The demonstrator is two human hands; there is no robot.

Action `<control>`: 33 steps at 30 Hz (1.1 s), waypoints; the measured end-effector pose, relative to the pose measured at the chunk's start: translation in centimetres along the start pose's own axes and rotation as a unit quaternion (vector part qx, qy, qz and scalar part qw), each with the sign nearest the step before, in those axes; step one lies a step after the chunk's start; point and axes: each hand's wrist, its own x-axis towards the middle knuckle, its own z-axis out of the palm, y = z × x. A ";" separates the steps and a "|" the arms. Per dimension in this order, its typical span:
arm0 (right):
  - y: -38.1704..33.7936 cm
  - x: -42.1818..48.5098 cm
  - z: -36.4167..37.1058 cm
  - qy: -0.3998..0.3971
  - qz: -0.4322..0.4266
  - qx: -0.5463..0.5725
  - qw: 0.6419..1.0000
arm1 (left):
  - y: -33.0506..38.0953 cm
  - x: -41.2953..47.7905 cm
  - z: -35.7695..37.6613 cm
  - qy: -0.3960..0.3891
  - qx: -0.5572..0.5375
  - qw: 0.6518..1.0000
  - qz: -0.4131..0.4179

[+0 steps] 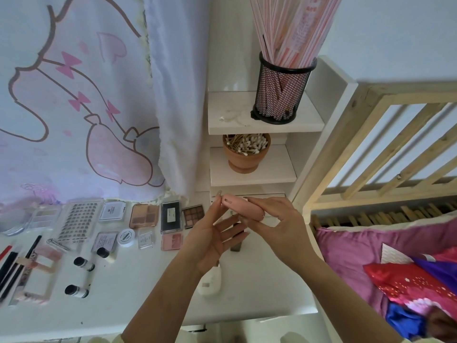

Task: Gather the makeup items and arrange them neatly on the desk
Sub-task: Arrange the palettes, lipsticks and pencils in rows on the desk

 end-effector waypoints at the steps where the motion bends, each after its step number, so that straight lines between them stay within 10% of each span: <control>1: -0.1 0.1 0.0 -0.005 -0.003 0.001 1.000 | -0.1 0.0 -0.1 -0.007 -0.012 1.000 -0.008; 33: -1.5 -0.6 0.0 0.028 -0.114 -0.102 0.988 | 0.2 0.3 -0.7 -0.113 -0.102 0.988 -0.010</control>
